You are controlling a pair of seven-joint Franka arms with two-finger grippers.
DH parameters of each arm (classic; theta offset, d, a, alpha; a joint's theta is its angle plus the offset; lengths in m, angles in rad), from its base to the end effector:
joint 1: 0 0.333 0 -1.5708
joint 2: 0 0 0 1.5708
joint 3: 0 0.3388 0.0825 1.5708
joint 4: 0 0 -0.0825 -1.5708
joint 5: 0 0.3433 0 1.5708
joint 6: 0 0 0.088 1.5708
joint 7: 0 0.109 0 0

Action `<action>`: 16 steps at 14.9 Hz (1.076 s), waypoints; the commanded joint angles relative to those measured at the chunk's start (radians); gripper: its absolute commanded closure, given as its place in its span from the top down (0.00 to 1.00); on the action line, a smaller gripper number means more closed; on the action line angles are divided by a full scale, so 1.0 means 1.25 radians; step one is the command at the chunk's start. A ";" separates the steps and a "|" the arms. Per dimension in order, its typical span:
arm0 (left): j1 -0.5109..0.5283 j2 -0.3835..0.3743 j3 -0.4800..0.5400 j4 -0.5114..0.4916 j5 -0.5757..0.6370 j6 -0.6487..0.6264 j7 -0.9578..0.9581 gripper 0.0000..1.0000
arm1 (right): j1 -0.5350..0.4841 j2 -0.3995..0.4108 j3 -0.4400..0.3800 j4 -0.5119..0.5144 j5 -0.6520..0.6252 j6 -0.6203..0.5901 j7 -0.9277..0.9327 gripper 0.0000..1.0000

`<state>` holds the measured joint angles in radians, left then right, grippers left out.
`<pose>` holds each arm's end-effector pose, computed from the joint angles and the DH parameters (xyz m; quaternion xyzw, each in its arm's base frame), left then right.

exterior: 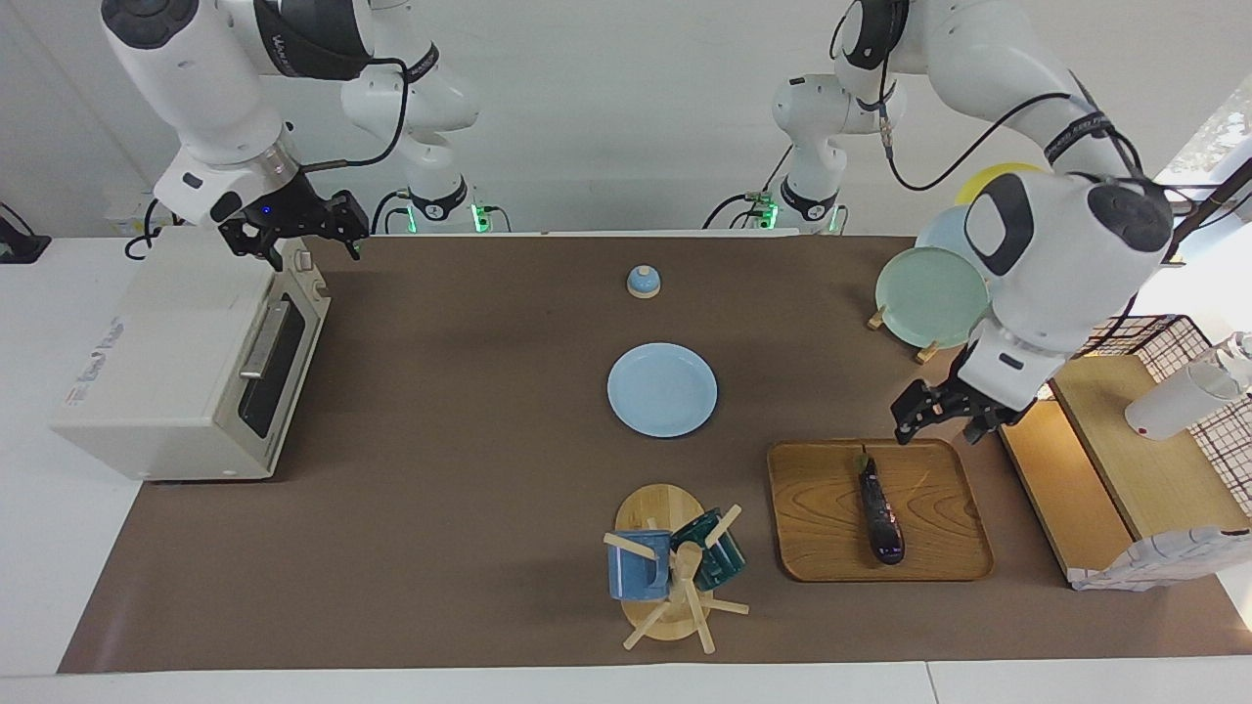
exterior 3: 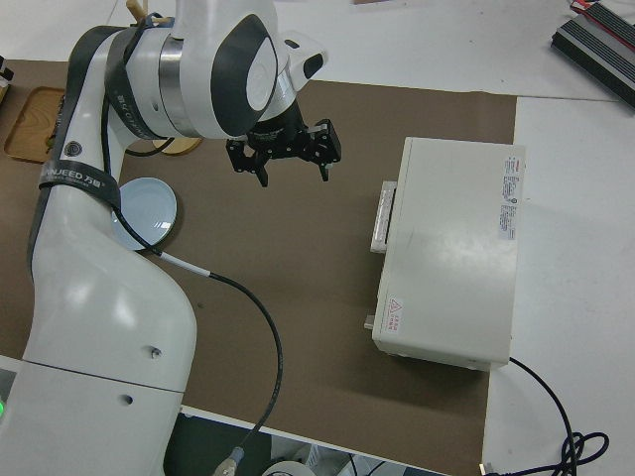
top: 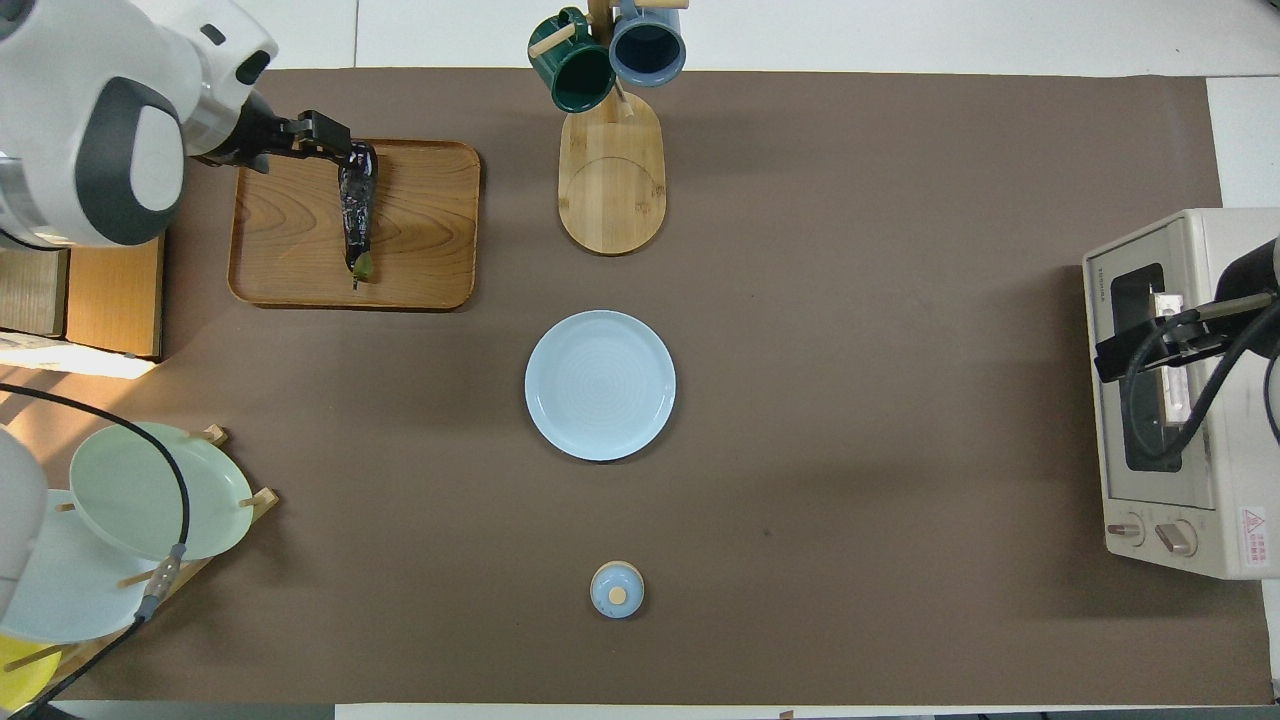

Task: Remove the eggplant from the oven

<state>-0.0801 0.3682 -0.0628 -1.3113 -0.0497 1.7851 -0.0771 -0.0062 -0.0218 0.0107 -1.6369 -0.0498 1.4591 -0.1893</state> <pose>0.6419 -0.0887 0.5656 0.9976 -0.0261 0.0489 0.0413 0.4917 -0.0036 0.6195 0.9921 0.0956 -0.0799 0.0177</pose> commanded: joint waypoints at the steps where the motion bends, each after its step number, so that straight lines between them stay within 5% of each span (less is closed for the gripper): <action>1: 0.004 -0.102 0.002 -0.033 0.026 -0.108 0.002 1.00 | 0.002 -0.003 -0.015 0.004 0.007 -0.011 0.002 1.00; 5: 0.006 -0.235 0.005 -0.103 0.037 -0.242 0.002 1.00 | 0.002 -0.007 -0.033 0.005 0.010 -0.011 0.003 1.00; 10: 0.011 -0.353 0.016 -0.265 0.037 -0.265 -0.011 1.00 | 0.002 -0.018 -0.053 0.004 0.017 -0.009 0.004 1.00; 12: 0.013 -0.378 0.012 -0.321 0.037 -0.255 -0.014 1.00 | 0.002 -0.024 -0.054 0.007 0.017 -0.005 0.005 1.00; 16: 0.058 -0.357 -0.030 -0.280 0.028 -0.252 -0.009 1.00 | 0.002 -0.027 -0.048 -0.005 0.018 0.013 0.007 1.00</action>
<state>-0.0298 -0.0640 -0.0789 -1.6573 -0.0191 1.4474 -0.0847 -0.0049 -0.0446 -0.0490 -1.6302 -0.0498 1.4615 -0.1893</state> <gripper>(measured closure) 0.000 0.000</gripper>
